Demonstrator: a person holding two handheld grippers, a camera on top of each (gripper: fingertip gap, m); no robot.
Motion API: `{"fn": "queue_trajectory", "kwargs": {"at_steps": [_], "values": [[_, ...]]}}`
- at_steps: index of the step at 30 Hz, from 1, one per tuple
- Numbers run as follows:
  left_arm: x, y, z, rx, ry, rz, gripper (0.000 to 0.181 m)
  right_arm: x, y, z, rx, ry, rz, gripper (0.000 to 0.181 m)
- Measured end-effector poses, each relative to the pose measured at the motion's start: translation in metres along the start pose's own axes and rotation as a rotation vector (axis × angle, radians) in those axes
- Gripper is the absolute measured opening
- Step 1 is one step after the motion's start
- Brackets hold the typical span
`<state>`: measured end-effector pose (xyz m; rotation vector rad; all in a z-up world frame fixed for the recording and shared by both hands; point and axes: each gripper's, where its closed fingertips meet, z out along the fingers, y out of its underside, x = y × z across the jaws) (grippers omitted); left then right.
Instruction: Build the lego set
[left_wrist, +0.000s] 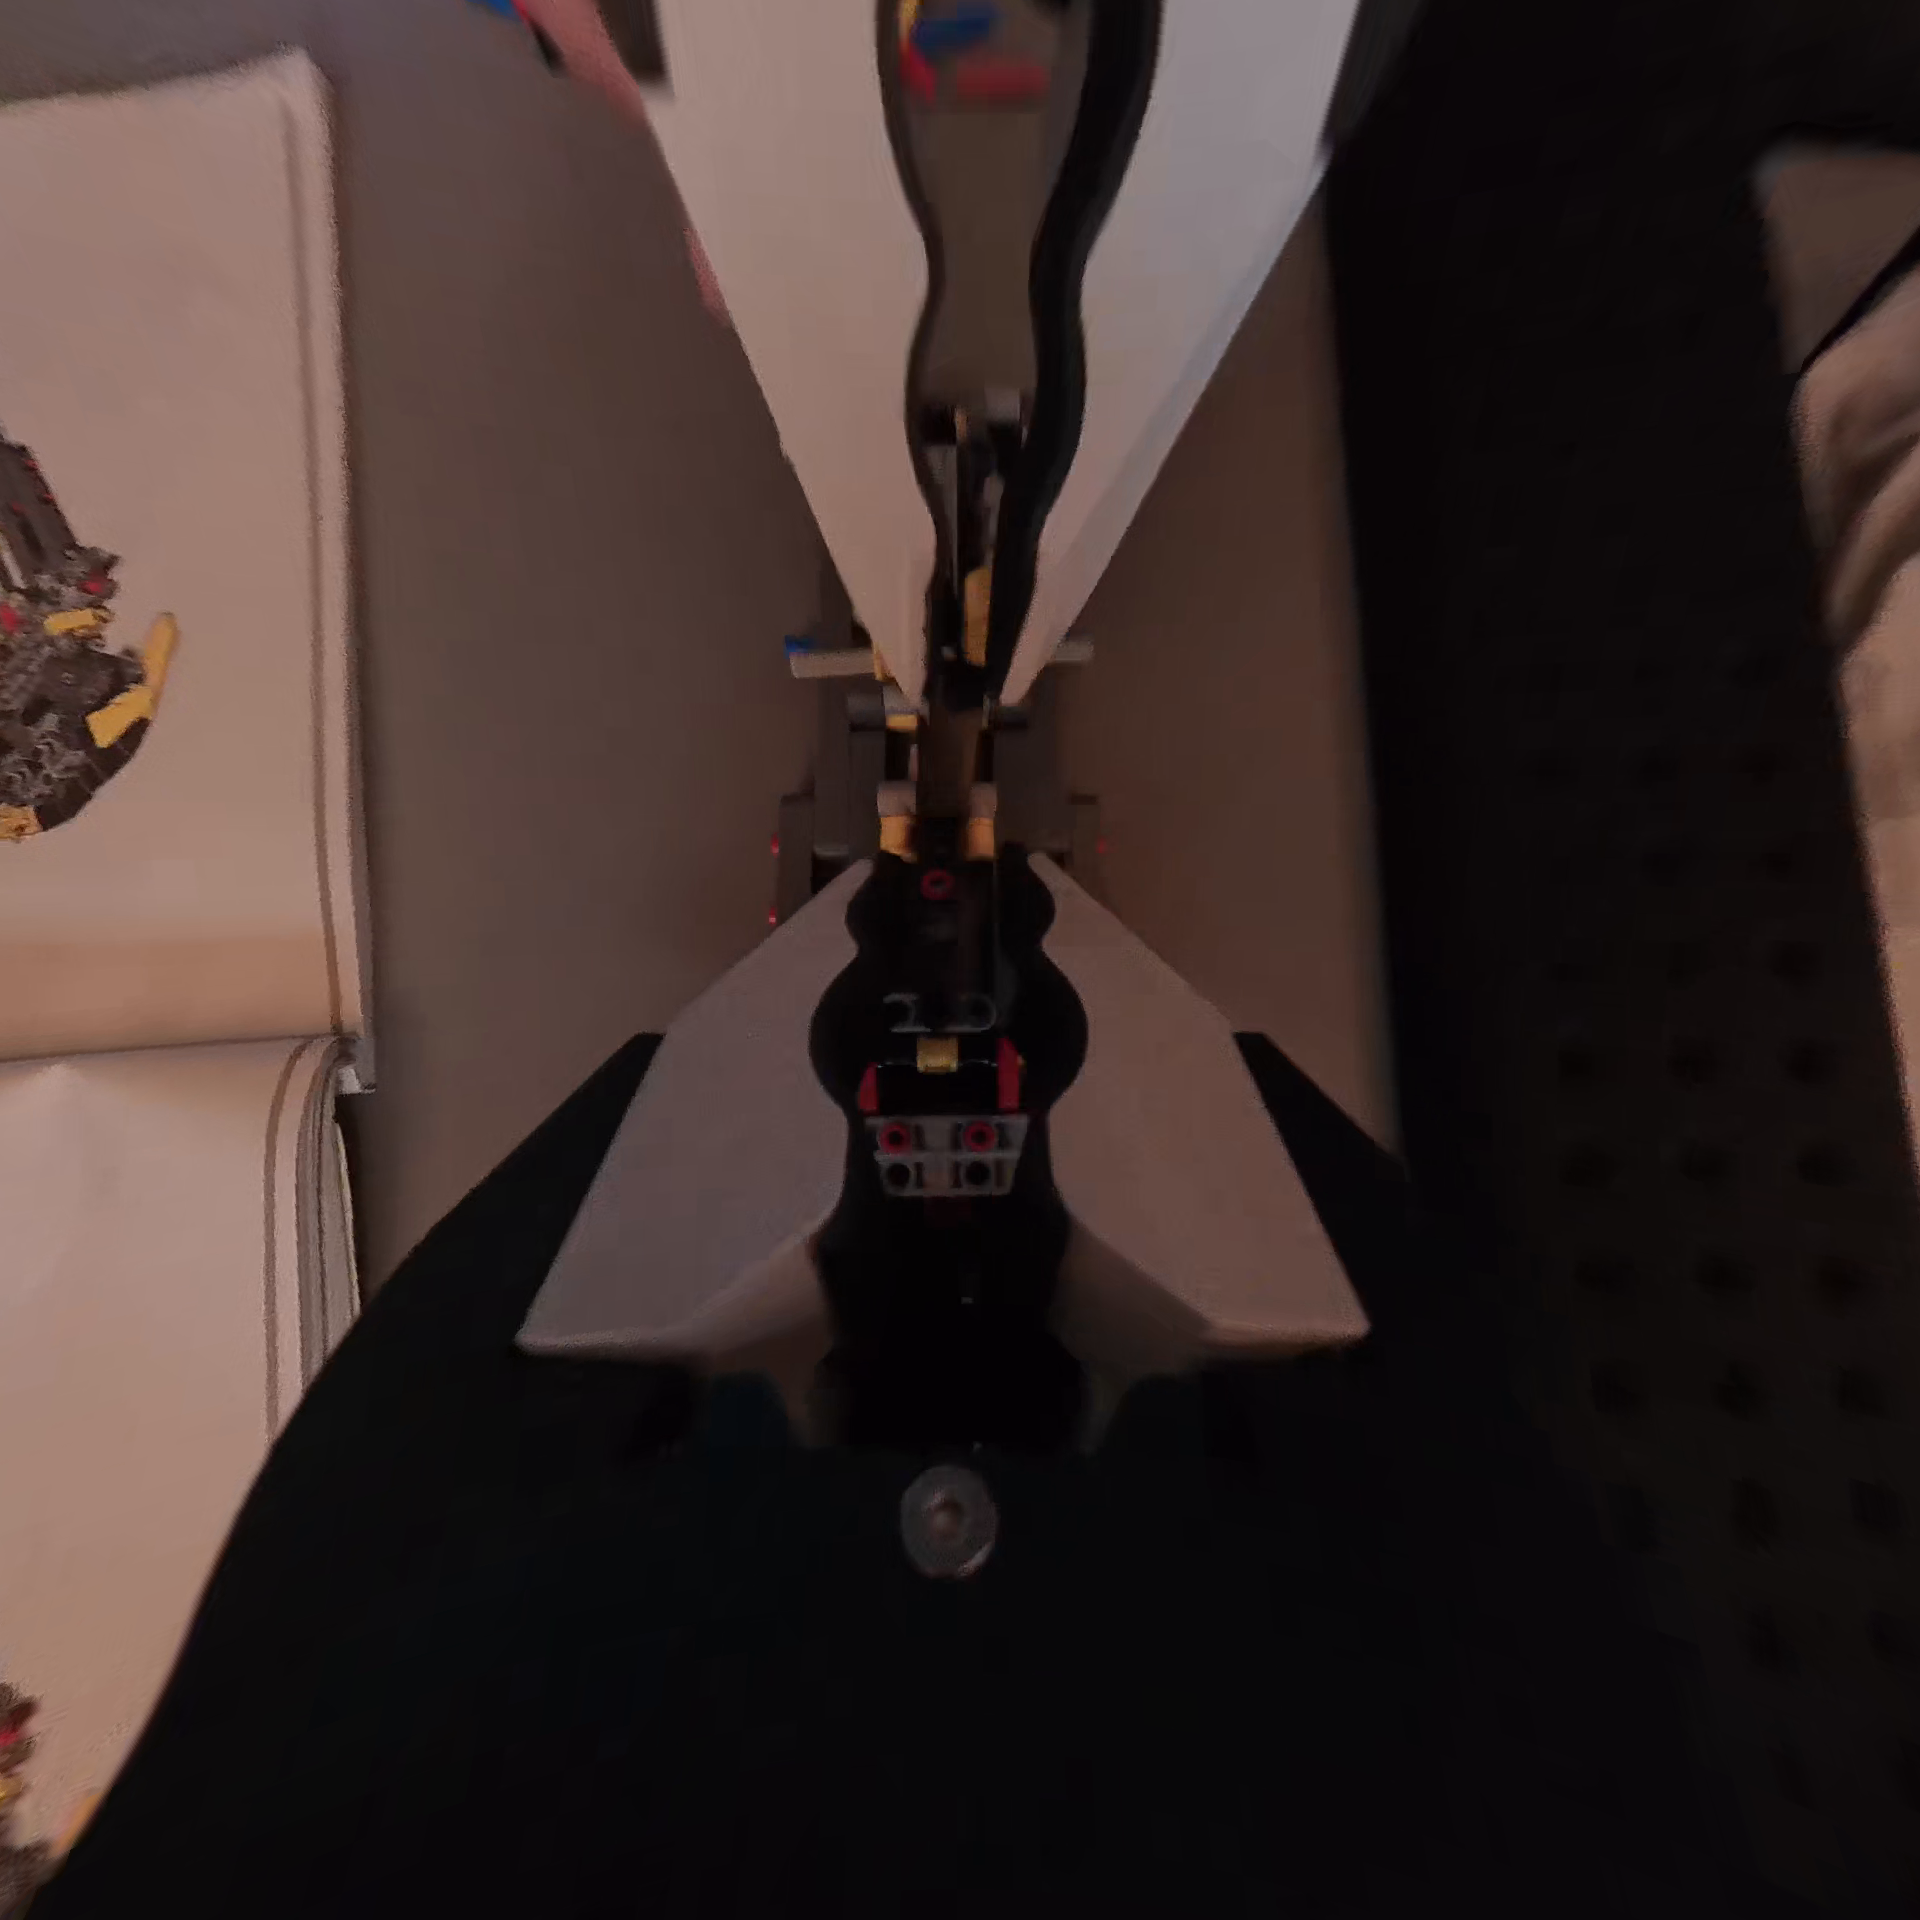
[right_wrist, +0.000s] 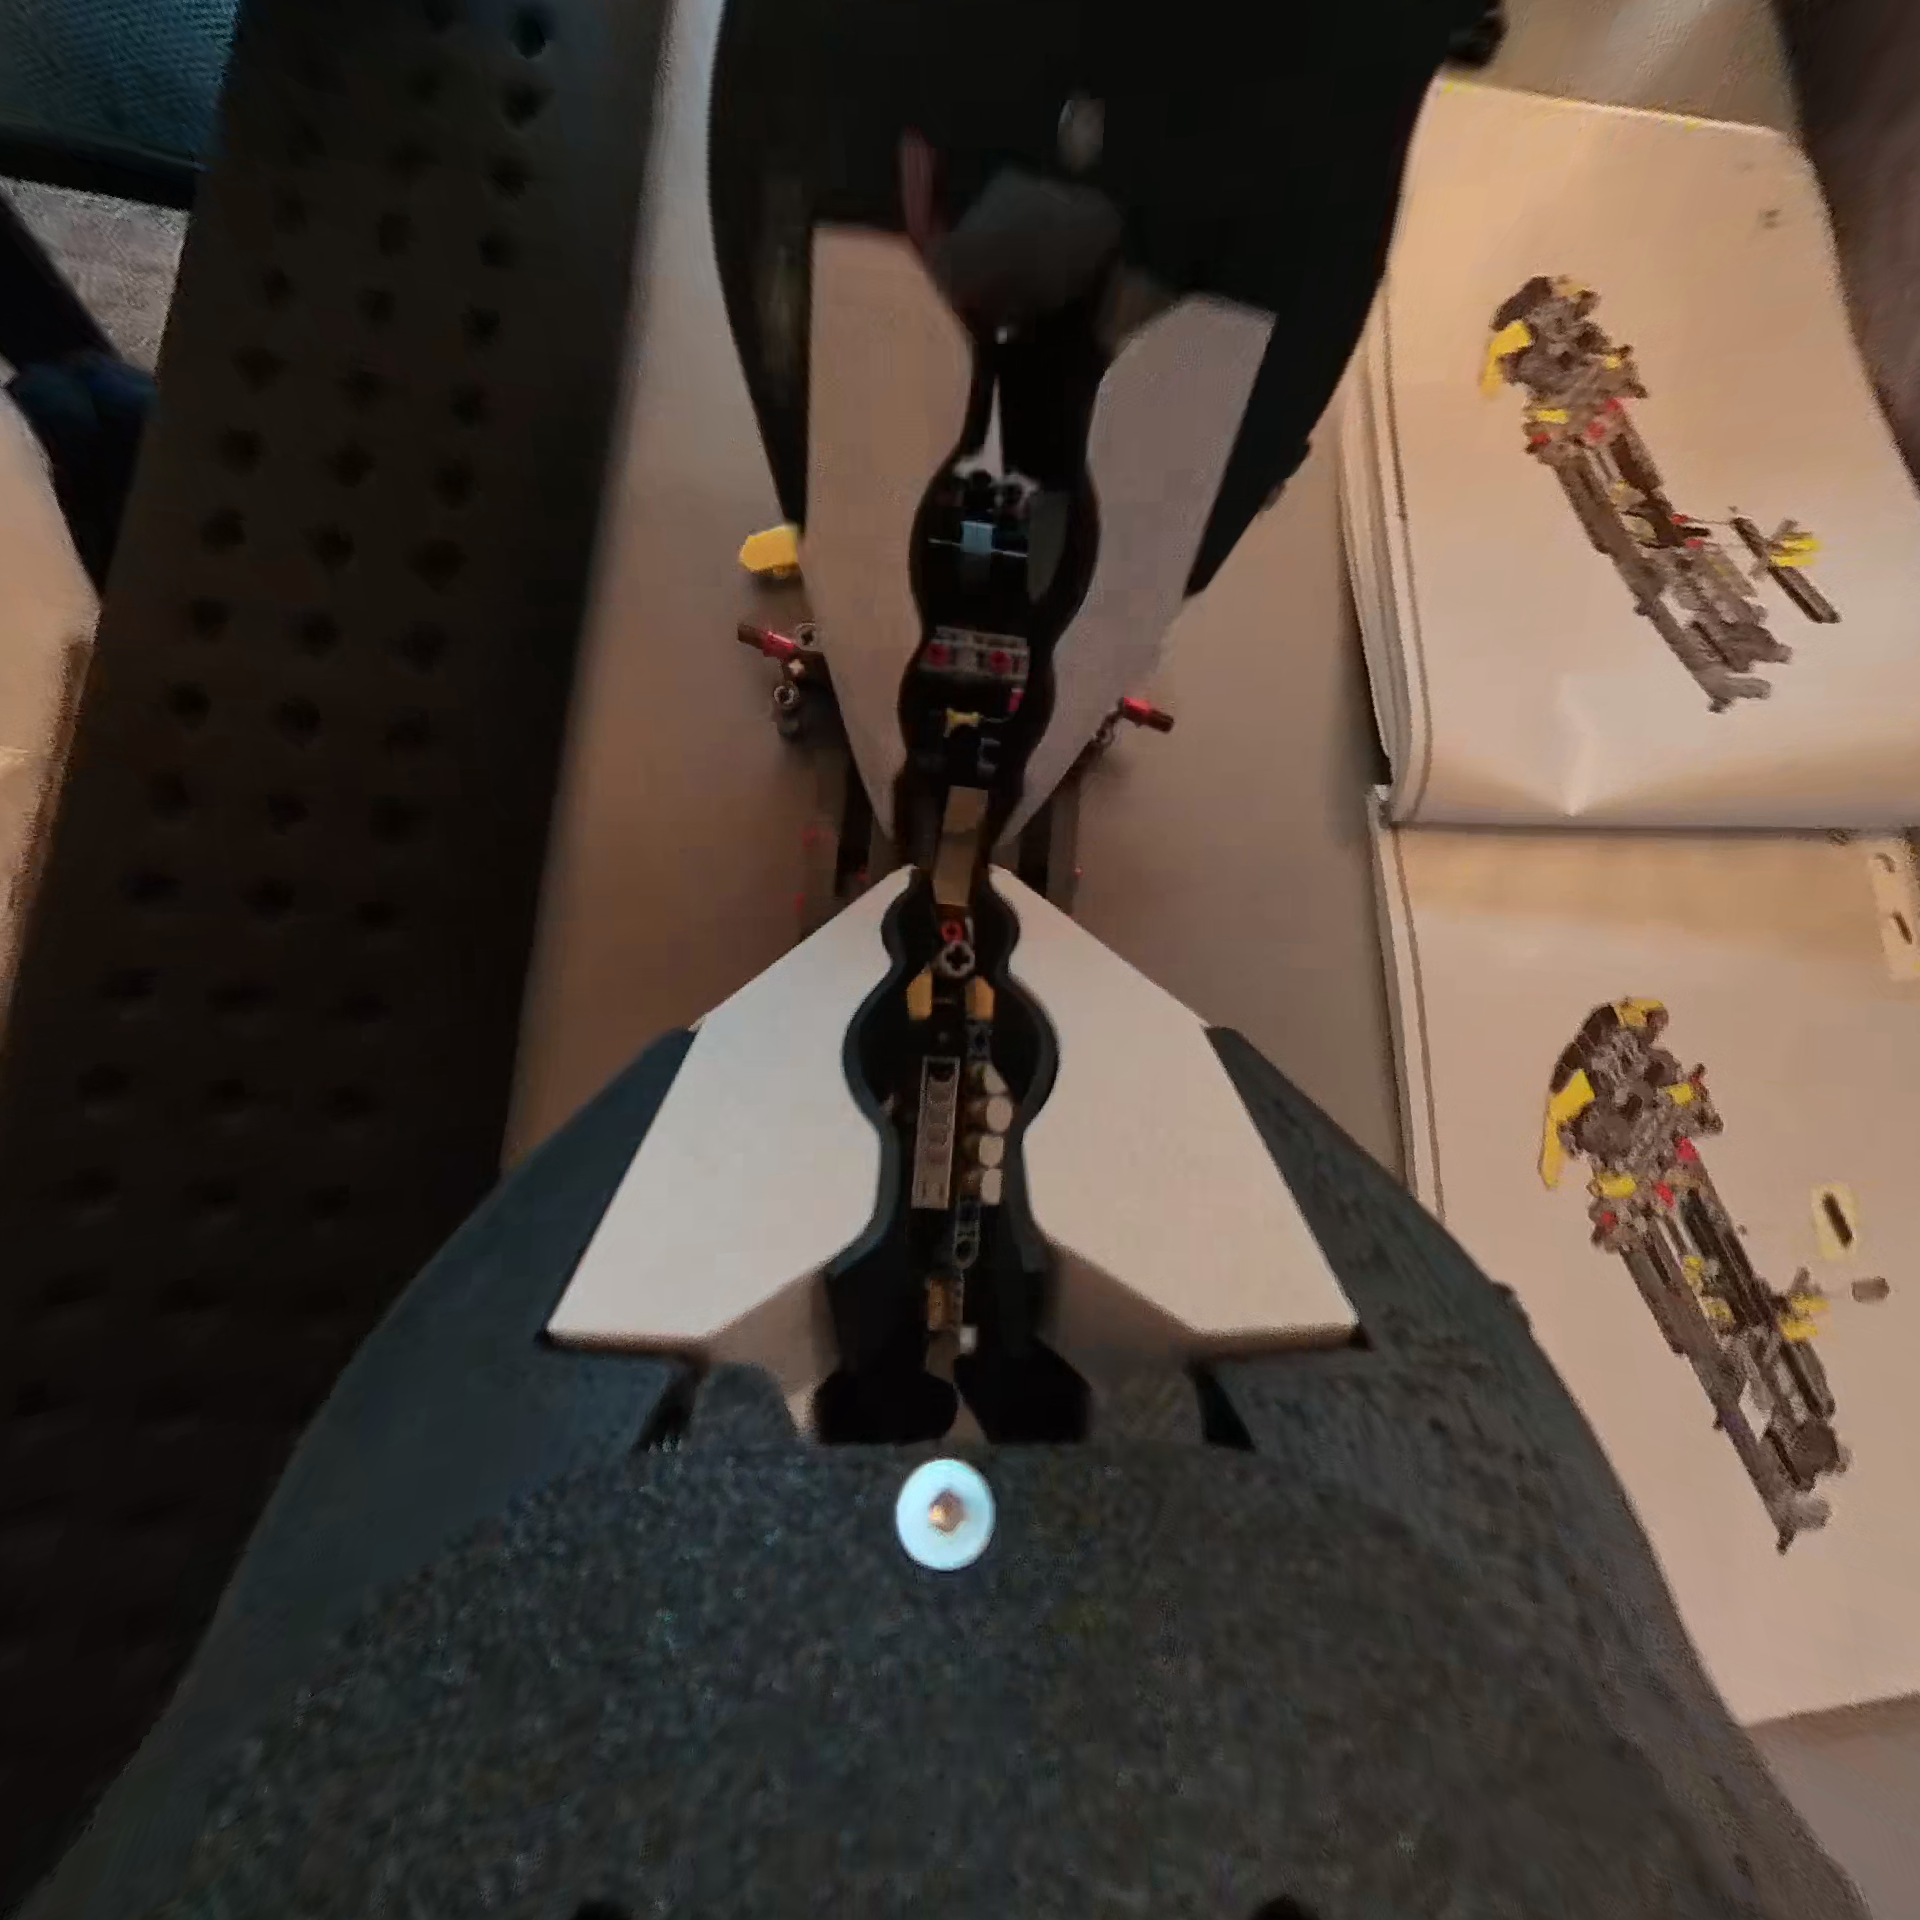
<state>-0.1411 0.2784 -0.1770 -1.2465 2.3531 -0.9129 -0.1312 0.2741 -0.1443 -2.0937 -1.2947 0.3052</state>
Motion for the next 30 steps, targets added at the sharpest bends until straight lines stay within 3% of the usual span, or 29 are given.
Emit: {"fn": "queue_trajectory", "kwargs": {"at_steps": [3,7,15,19,26,30], "values": [[-0.001,-0.004,-0.016,0.111,-0.003,-0.03,0.019,-0.002,-0.003,0.009,-0.038,-0.049,-0.043,0.007],[0.002,-0.004,-0.015,0.146,-0.011,0.018,0.01,-0.002,-0.007,0.015,-0.036,-0.085,-0.05,0.007],[0.0,0.0,-0.004,0.122,-0.033,0.062,0.005,-0.002,0.001,0.016,-0.06,-0.096,0.019,0.007],[-0.003,0.007,-0.002,0.077,-0.049,0.069,0.004,0.003,0.0,0.009,-0.026,-0.043,0.088,0.025],[-0.004,0.005,0.001,-0.012,-0.069,0.111,0.004,0.003,-0.001,0.013,-0.083,0.134,-0.028,0.015],[-0.003,0.003,0.0,-0.039,-0.075,0.132,0.004,0.001,0.003,0.021,-0.116,0.116,-0.043,0.009]]}}
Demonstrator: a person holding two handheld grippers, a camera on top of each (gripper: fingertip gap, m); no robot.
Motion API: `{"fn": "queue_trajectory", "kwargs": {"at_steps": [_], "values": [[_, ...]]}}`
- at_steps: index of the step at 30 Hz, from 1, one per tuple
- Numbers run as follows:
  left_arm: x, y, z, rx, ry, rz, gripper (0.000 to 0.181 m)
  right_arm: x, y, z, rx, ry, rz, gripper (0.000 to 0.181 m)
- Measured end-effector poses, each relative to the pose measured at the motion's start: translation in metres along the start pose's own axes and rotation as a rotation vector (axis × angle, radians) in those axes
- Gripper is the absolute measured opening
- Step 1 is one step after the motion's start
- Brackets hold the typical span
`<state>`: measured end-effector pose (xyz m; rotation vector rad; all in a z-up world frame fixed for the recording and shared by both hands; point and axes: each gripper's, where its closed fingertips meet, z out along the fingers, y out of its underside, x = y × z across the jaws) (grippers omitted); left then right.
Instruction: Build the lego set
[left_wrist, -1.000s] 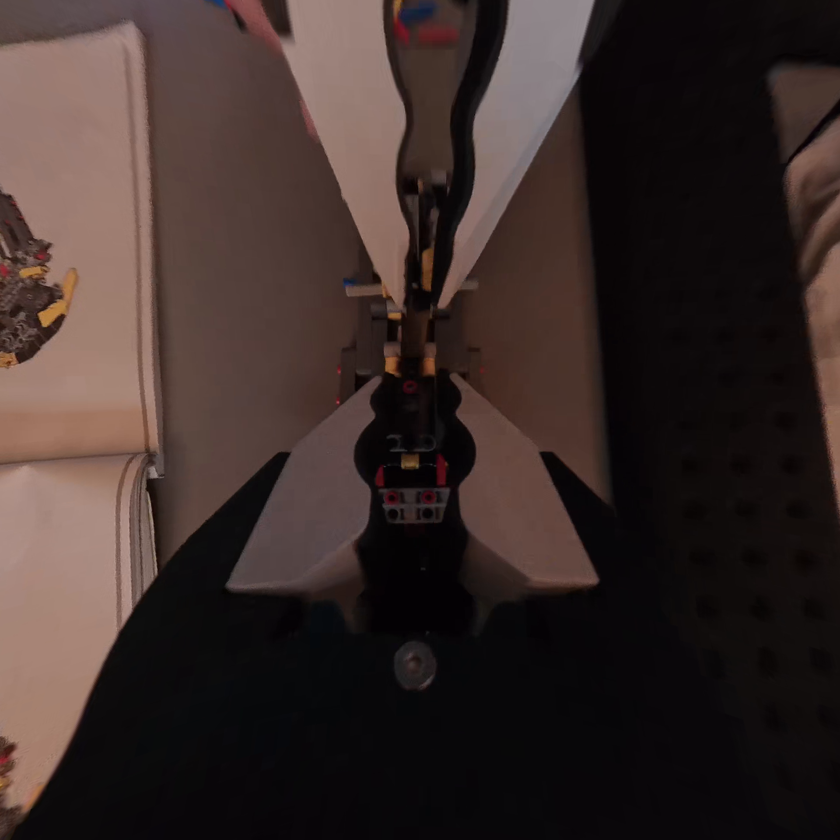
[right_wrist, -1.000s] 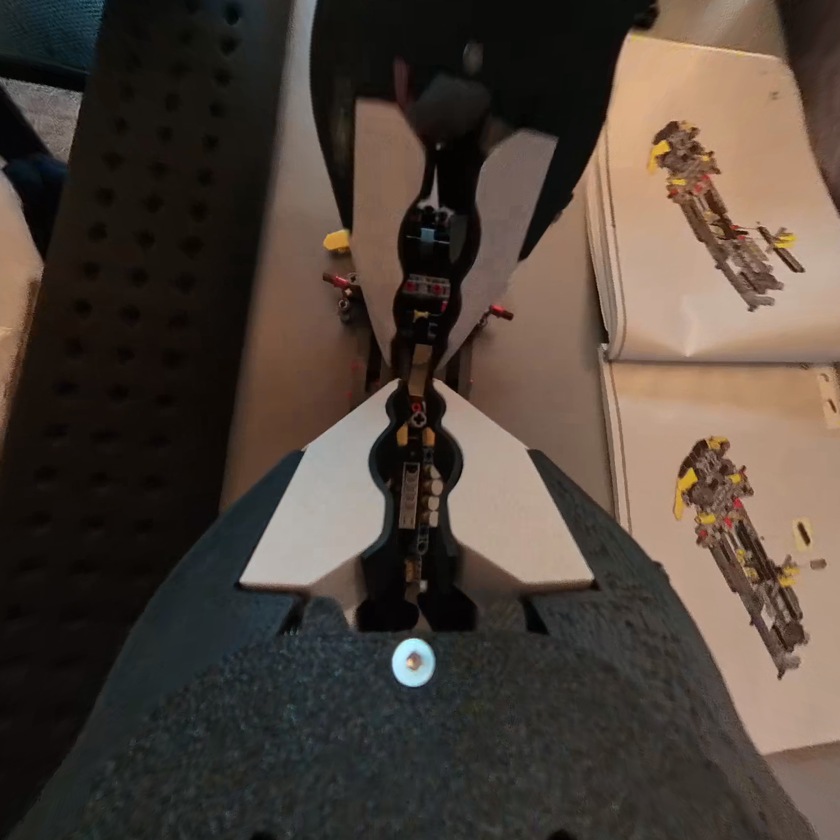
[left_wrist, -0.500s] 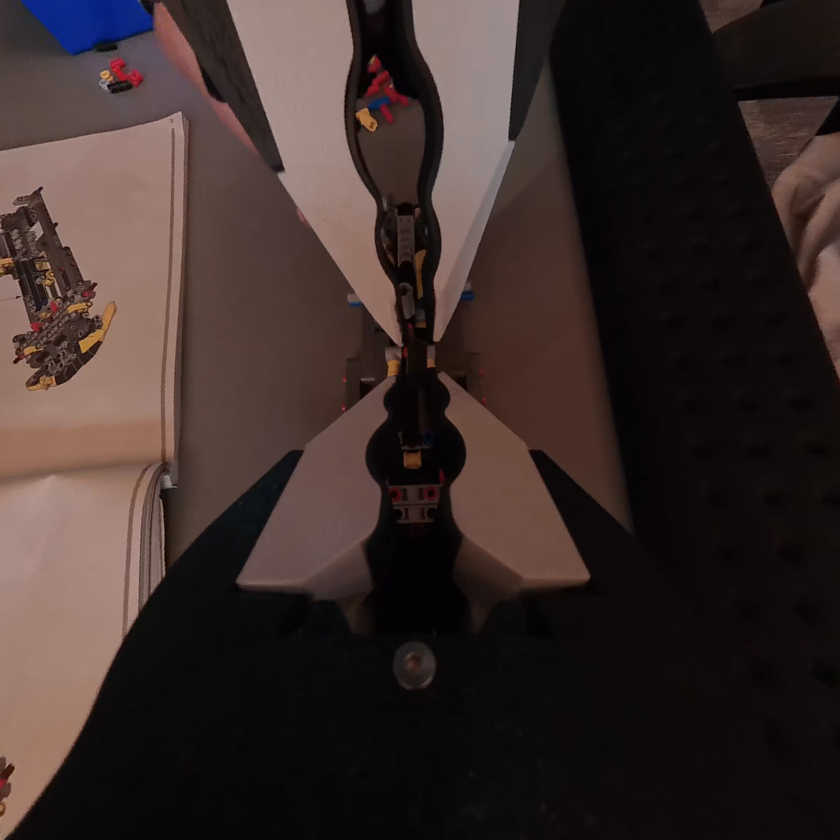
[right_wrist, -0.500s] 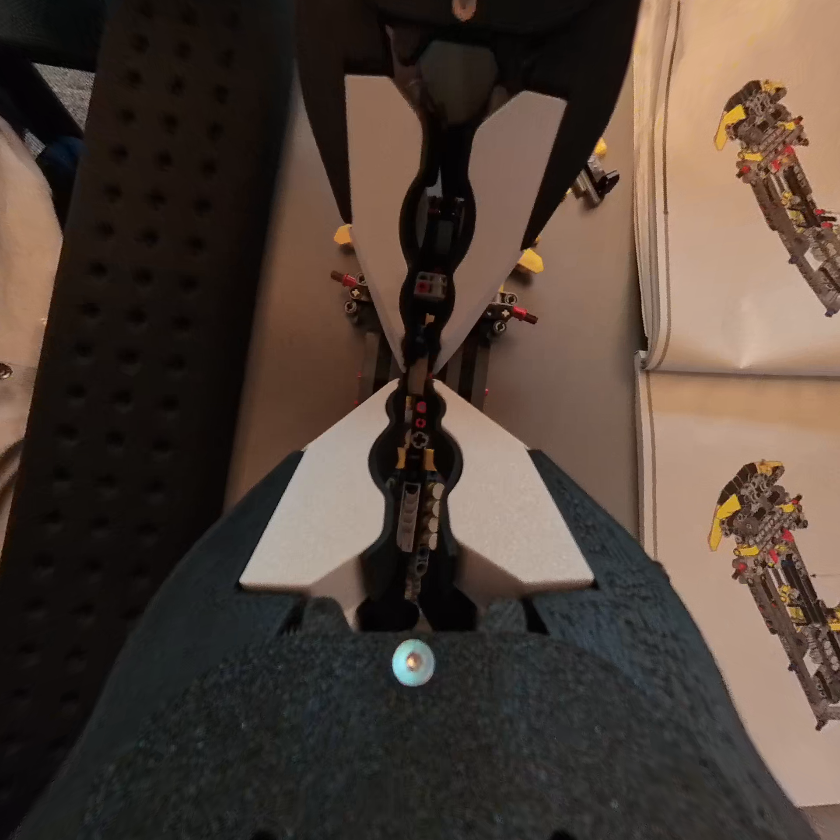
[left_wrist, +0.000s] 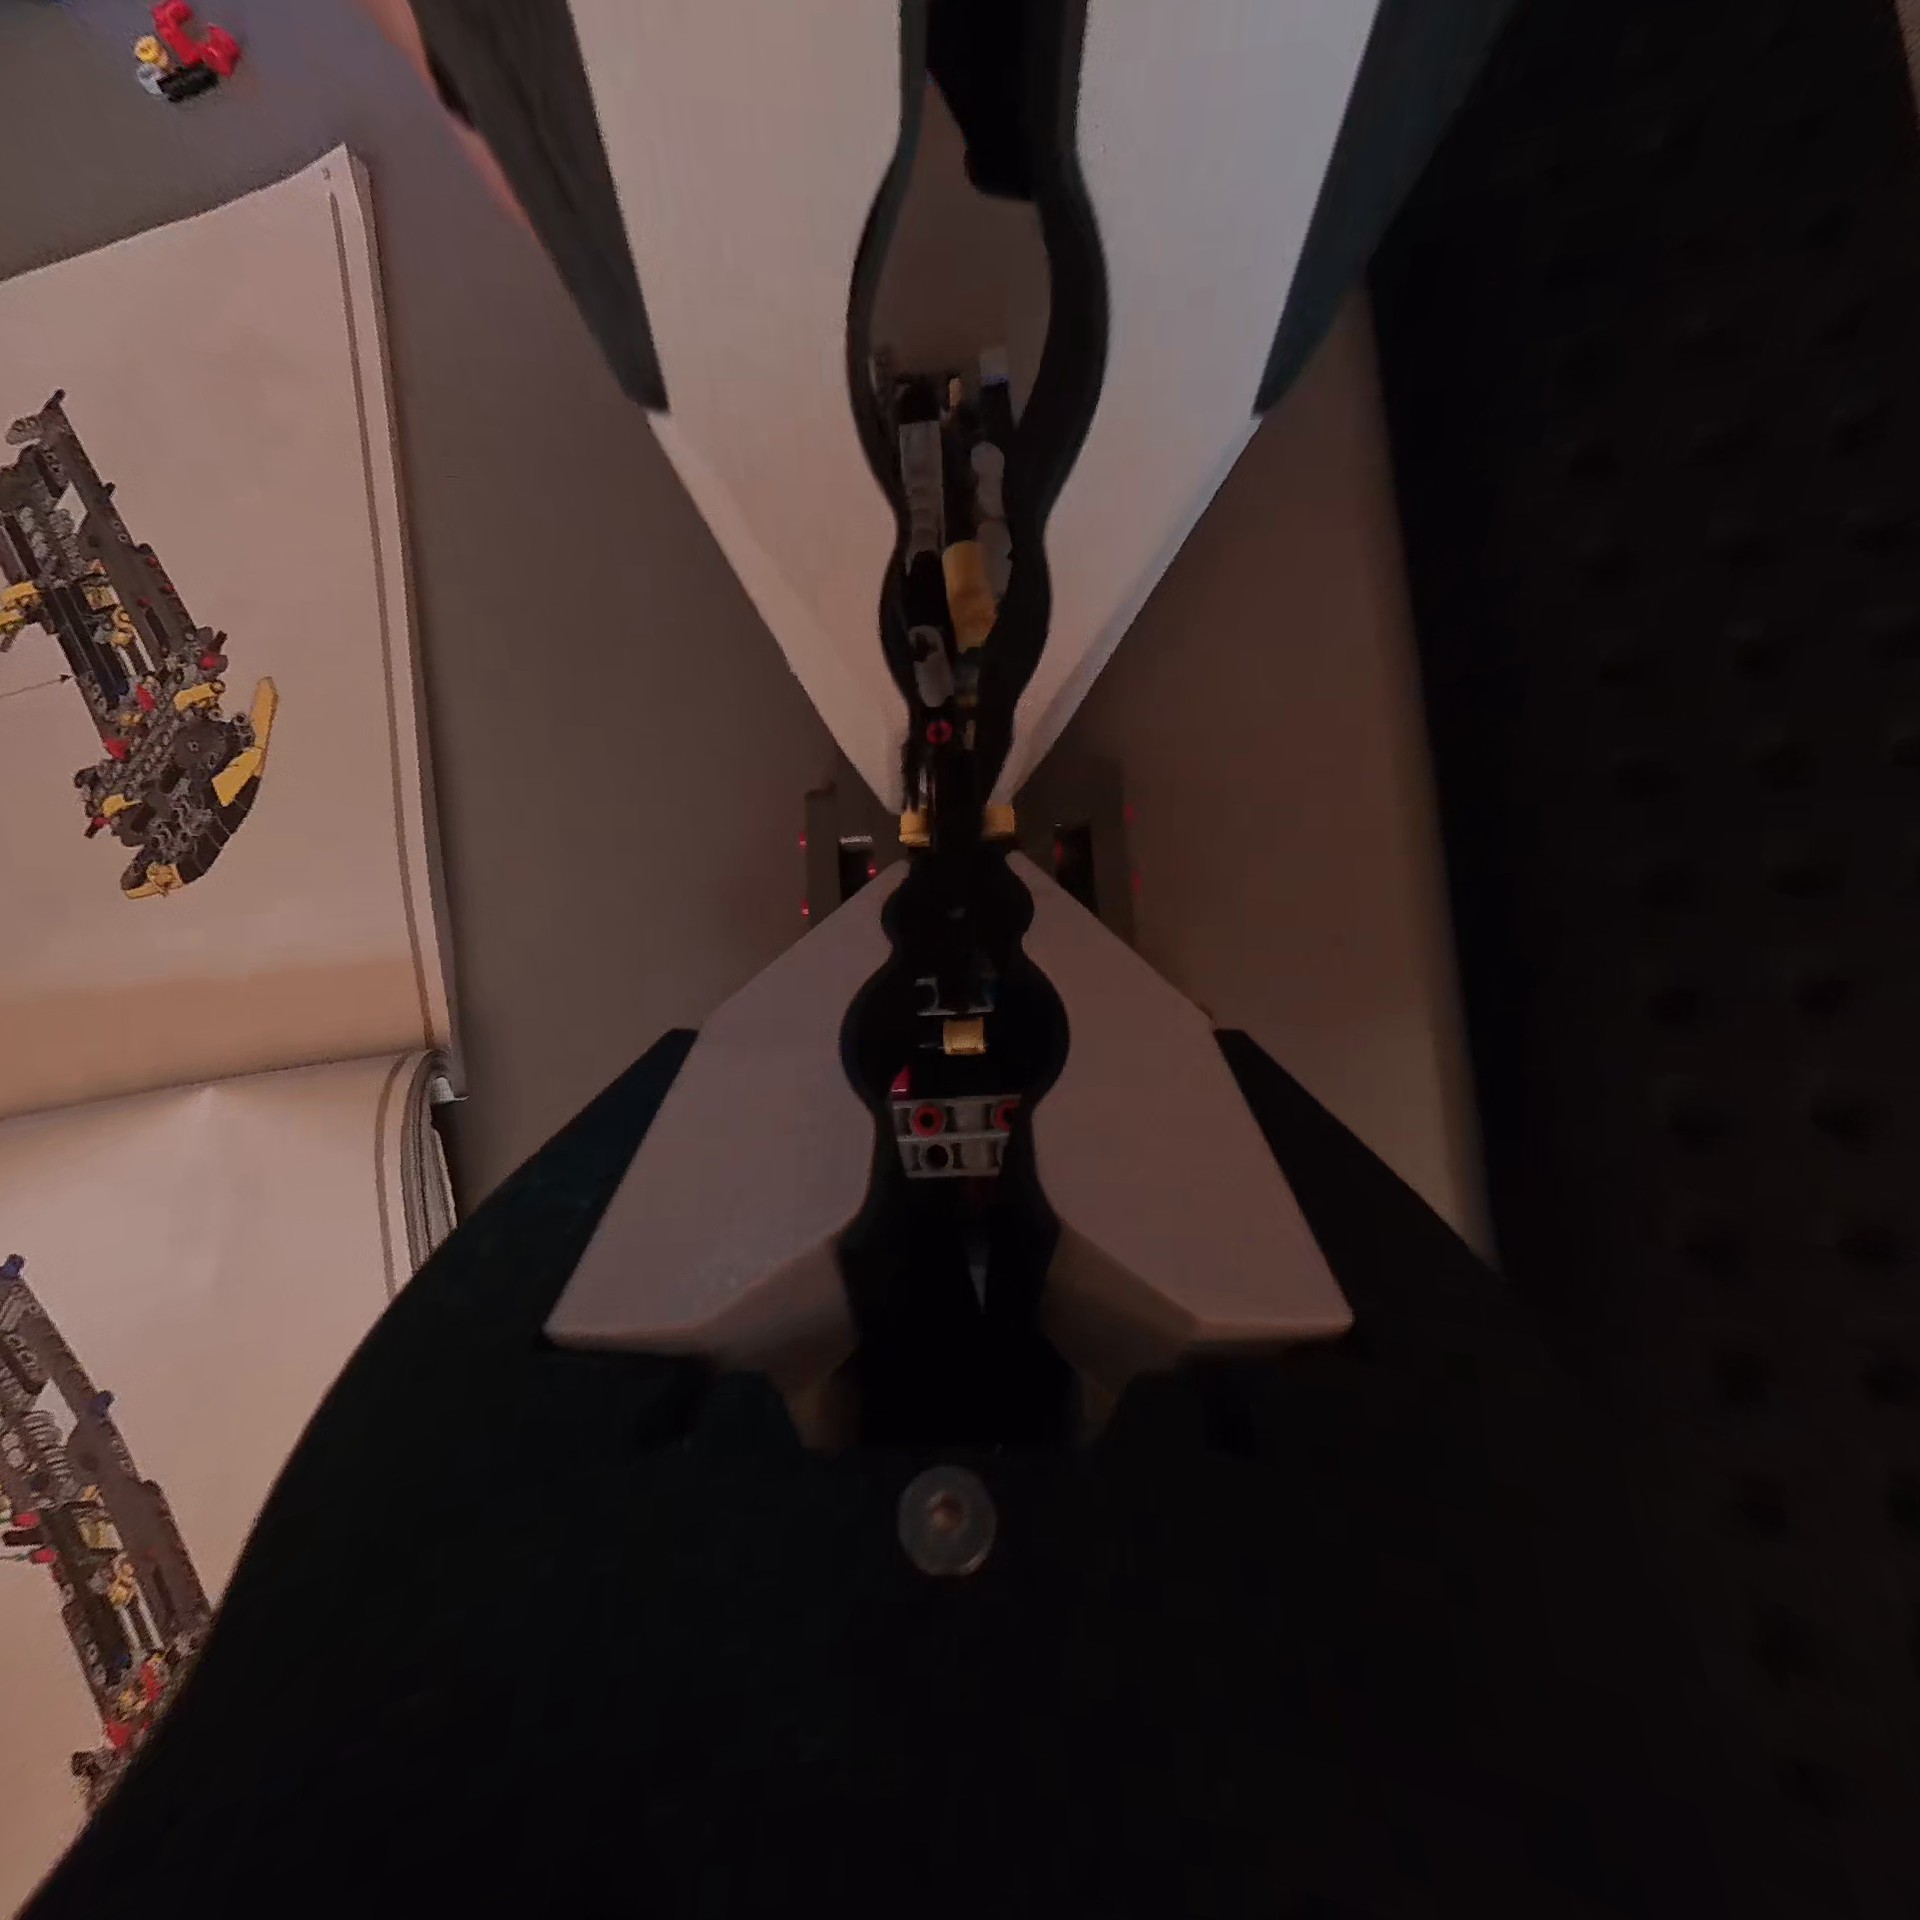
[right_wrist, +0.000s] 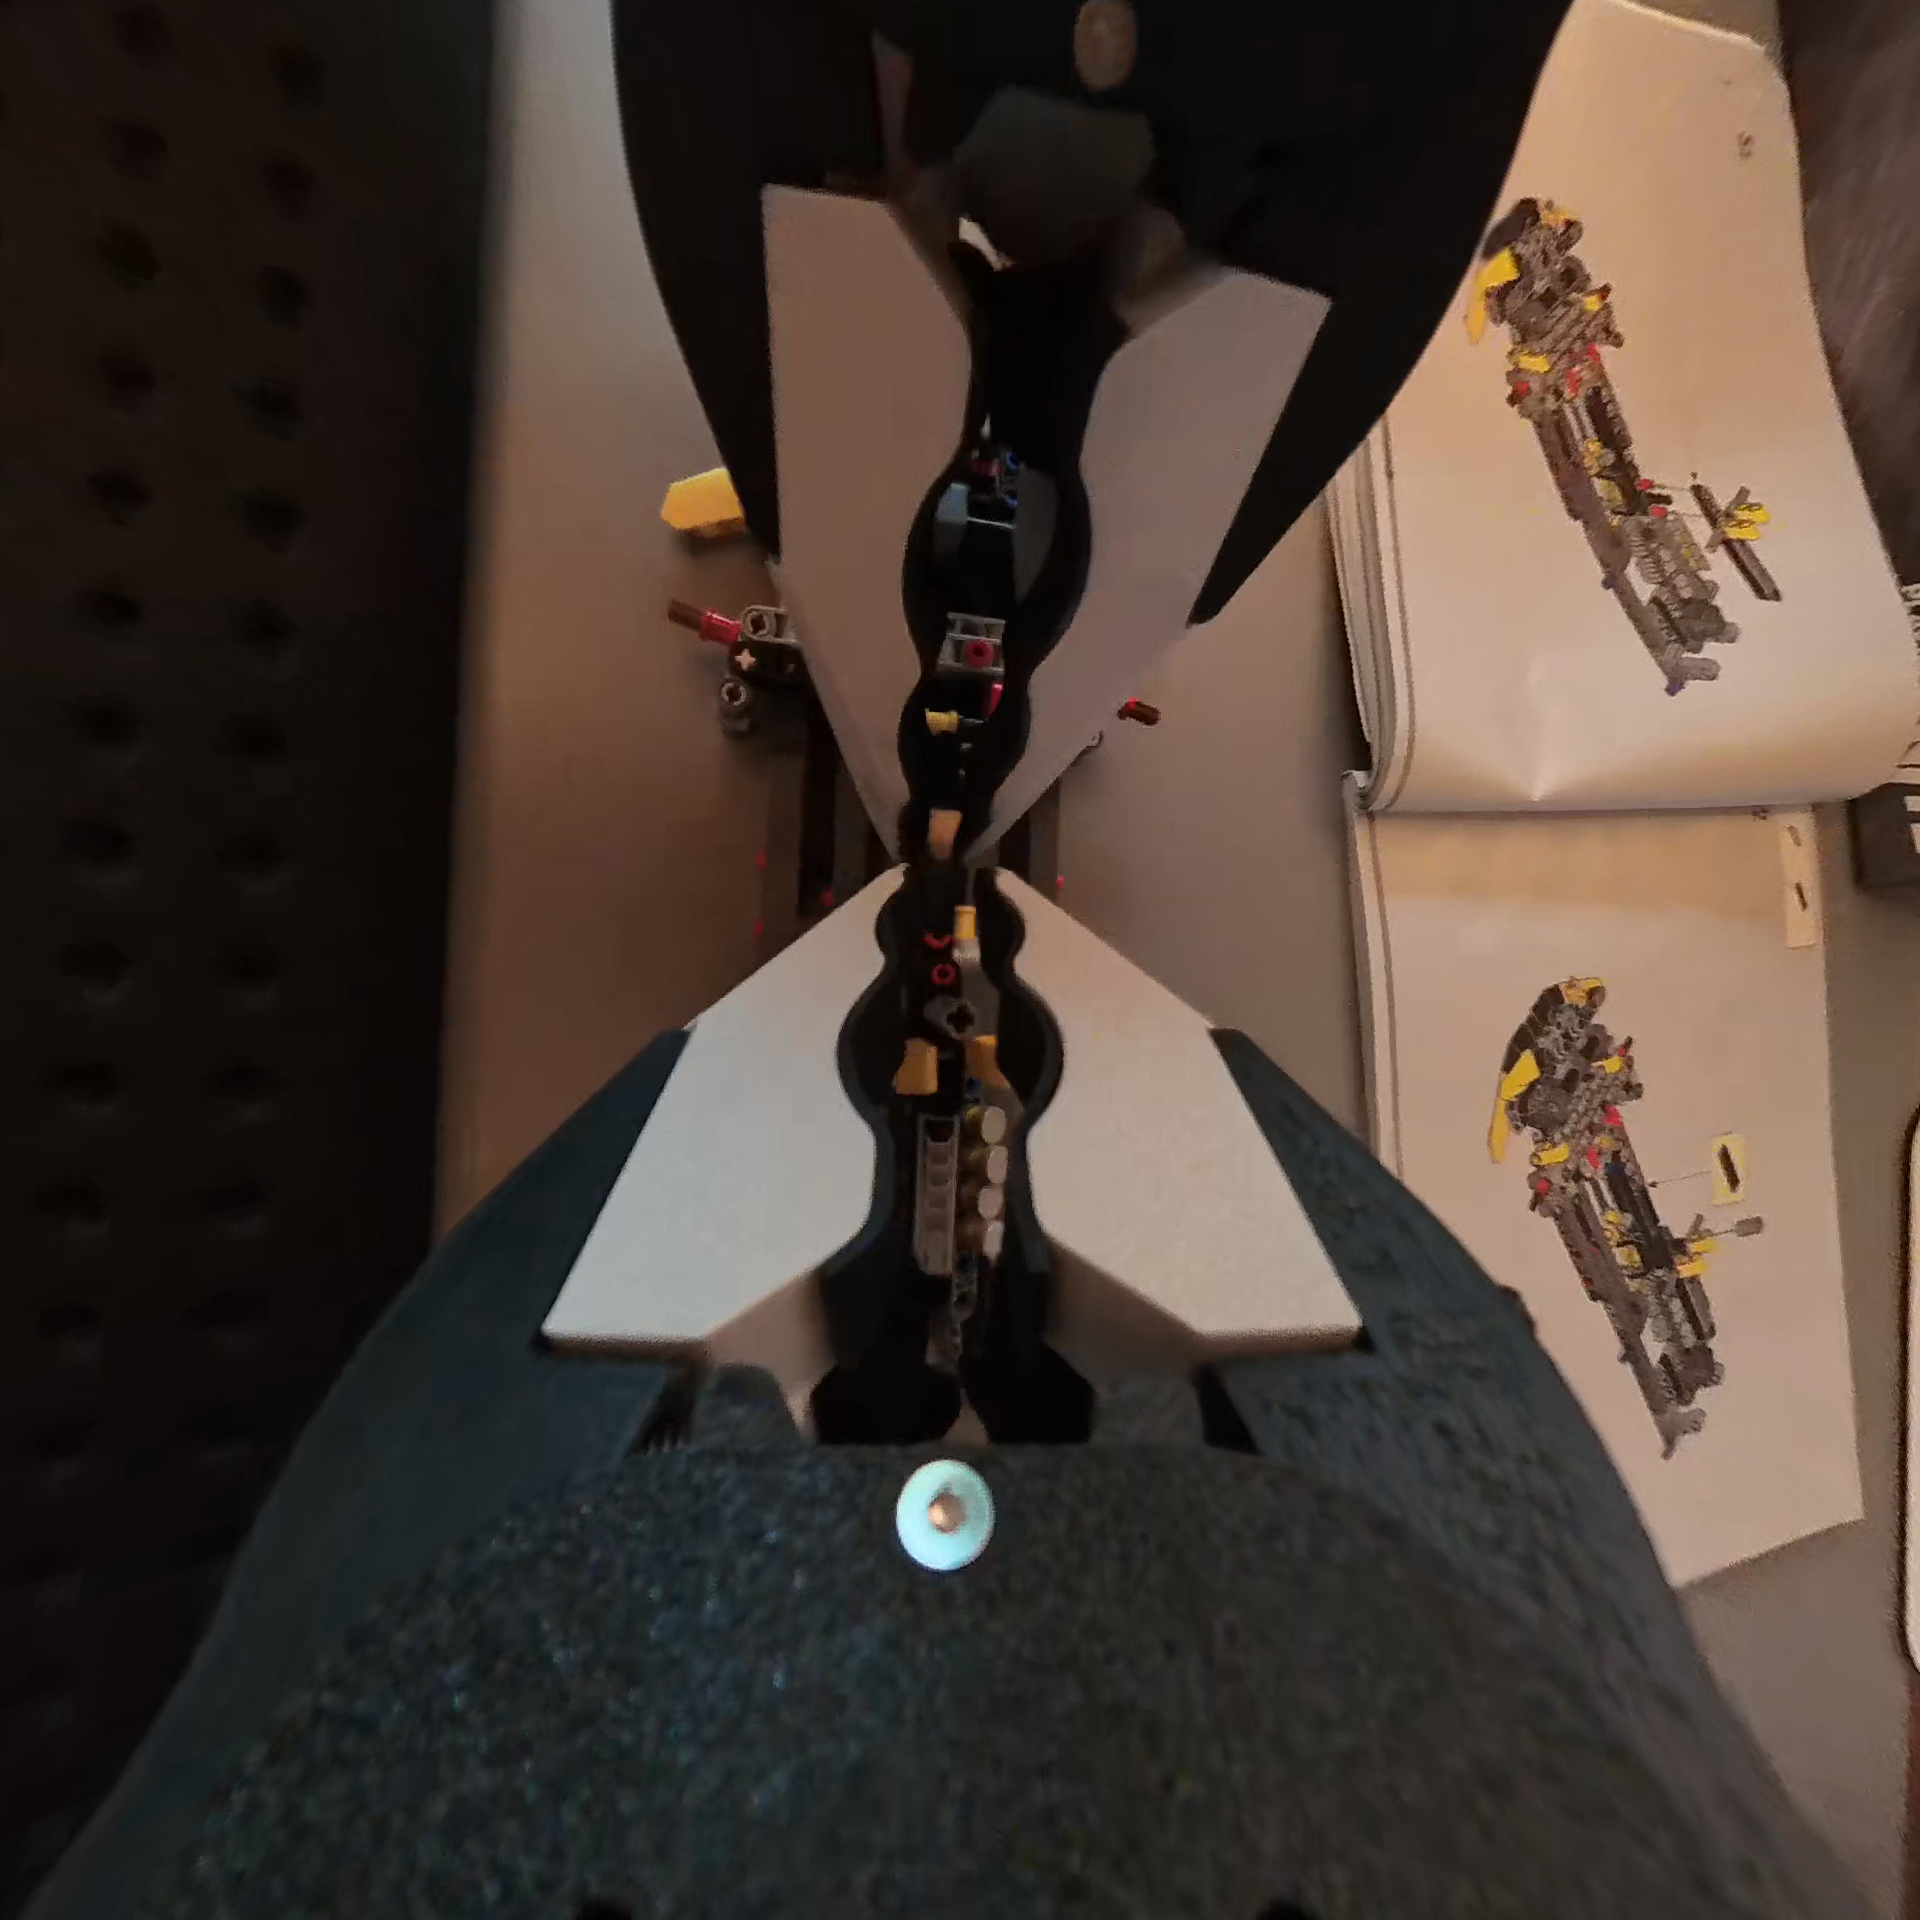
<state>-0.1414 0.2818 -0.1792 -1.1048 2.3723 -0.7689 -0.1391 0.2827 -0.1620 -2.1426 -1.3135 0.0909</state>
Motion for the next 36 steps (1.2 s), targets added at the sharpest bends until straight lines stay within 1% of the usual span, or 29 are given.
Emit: {"fn": "queue_trajectory", "kwargs": {"at_steps": [2,8,10,12,16,21,25,27,29,32,34,36], "values": [[0.001,0.0,0.0,0.003,0.0,0.0,0.004,-0.002,0.001,0.003,-0.004,-0.03,0.012,0.011],[0.001,0.0,0.0,0.006,-0.003,-0.003,0.005,-0.004,0.003,0.005,-0.024,-0.062,0.013,0.008],[-0.001,0.003,0.0,-0.013,-0.017,0.007,0.004,-0.004,0.0,0.003,-0.013,-0.065,0.017,0.013],[0.0,0.001,0.0,-0.003,-0.016,0.009,0.004,-0.004,-0.001,0.003,-0.016,-0.077,0.026,0.013],[0.0,0.0,0.0,0.002,-0.014,0.003,0.004,-0.003,-0.002,0.006,-0.017,-0.076,0.019,0.008],[0.0,0.0,0.0,0.008,-0.023,0.002,0.004,-0.004,-0.001,0.006,-0.035,-0.096,0.011,0.007],[0.002,0.002,-0.005,0.043,-0.003,-0.039,0.006,-0.003,-0.003,0.006,-0.052,-0.118,0.008,0.006],[-0.006,0.008,-0.014,0.08,-0.023,-0.099,0.016,0.0,-0.001,0.006,-0.074,-0.126,0.016,0.006],[-0.012,0.018,-0.027,0.131,-0.005,-0.206,0.024,-0.002,-0.002,0.005,-0.089,-0.155,0.022,0.006],[-0.008,0.029,-0.047,0.216,0.075,-0.341,0.038,-0.002,0.001,0.007,-0.155,-0.166,-0.001,0.008],[-0.013,0.033,-0.049,0.242,0.036,-0.344,0.034,-0.003,0.003,0.01,-0.187,-0.166,-0.025,0.006],[-0.01,0.027,-0.044,0.24,0.012,-0.272,0.029,-0.002,0.008,0.012,-0.224,-0.15,-0.043,0.006]]}}
